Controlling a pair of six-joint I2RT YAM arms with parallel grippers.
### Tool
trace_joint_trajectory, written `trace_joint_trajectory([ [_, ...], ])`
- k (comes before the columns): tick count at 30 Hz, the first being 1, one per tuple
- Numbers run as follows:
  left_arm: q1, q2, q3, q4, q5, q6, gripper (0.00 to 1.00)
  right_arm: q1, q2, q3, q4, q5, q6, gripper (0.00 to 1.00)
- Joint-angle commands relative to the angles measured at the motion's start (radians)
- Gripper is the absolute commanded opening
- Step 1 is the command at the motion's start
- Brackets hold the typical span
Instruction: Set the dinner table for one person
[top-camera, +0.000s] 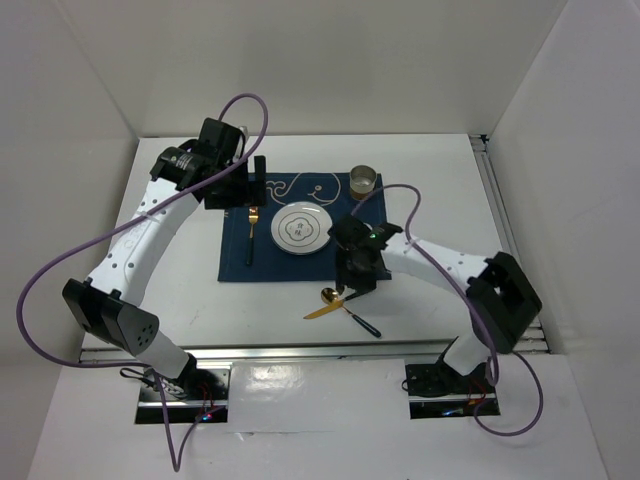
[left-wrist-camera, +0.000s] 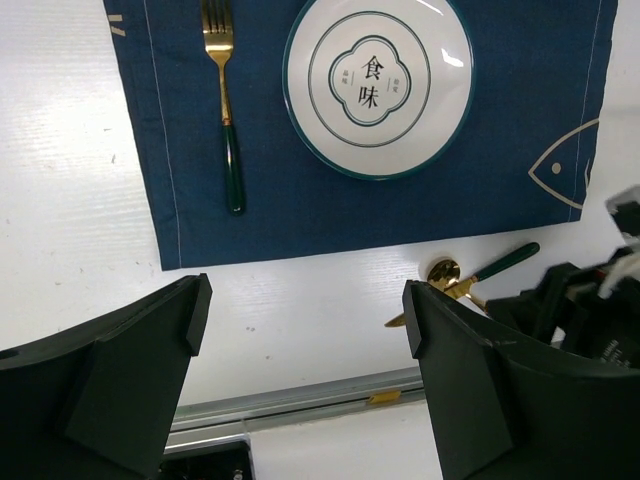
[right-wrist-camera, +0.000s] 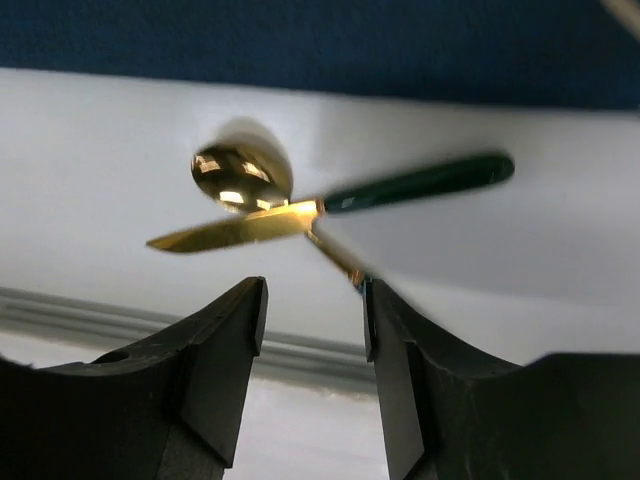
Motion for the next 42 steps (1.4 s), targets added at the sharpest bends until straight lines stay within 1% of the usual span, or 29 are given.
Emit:
trace_joint_trajectory([
  [1,0.005,-0.020,-0.009,0.017,0.009,0.002,0.97,0.025,0.104,0.105,-0.130,0.100,-0.268,0.56],
  [4,0.005,-0.020,-0.009,0.017,0.009,0.002,0.97,0.046,0.175,0.130,-0.171,0.127,-0.366,0.60],
  [6,0.005,-0.029,-0.009,0.017,0.009,0.002,0.97,0.055,0.187,0.130,-0.171,0.127,-0.380,0.60],
  [8,0.005,-0.030,-0.018,0.017,0.009,0.002,0.97,0.064,0.161,0.113,-0.155,0.079,-0.401,0.60],
  [10,0.005,-0.039,-0.018,0.017,0.009,0.002,0.97,0.064,0.097,0.068,-0.100,0.027,-0.410,0.62],
  [12,0.005,-0.039,-0.018,0.017,0.009,0.002,0.97,0.064,0.065,0.041,-0.064,-0.002,-0.410,0.62],
  [14,0.005,-0.030,-0.018,0.017,0.009,0.002,0.97,0.064,0.055,0.041,-0.064,-0.013,-0.432,0.62],
  [17,0.005,-0.030,-0.018,0.017,0.009,0.002,0.97,0.064,0.097,0.067,-0.078,-0.050,-0.468,0.61],
  [18,0.005,-0.030,-0.018,0.017,0.009,0.002,0.97,0.064,0.097,0.067,-0.078,-0.086,-0.484,0.61],
  [22,0.005,-0.030,-0.009,0.017,0.009,0.002,0.97,0.064,0.118,0.076,-0.099,-0.139,-0.531,0.61],
  [24,0.005,-0.030,0.001,0.017,0.009,0.002,0.97,0.064,0.118,0.076,-0.078,-0.139,-0.532,0.61],
  [25,0.005,-0.030,0.001,0.017,0.009,0.002,0.97,0.064,0.118,0.076,-0.078,-0.139,-0.544,0.59],
  [26,0.005,-0.020,0.010,0.017,0.009,0.002,0.97,0.064,0.118,0.076,-0.067,-0.139,-0.544,0.59],
  [28,0.005,-0.020,0.010,0.017,0.009,0.011,0.97,0.064,0.144,0.088,-0.057,-0.189,-0.553,0.57],
  [35,0.005,-0.020,0.019,0.017,0.009,0.011,0.97,0.074,0.206,0.111,0.002,-0.160,-0.575,0.57],
  [40,0.005,-0.020,0.019,0.008,-0.001,0.011,0.97,0.083,0.290,0.166,0.011,-0.217,-0.610,0.56],
  [42,0.005,-0.020,0.010,0.008,-0.011,0.011,0.97,0.112,0.309,0.191,0.022,-0.217,-0.610,0.54],
])
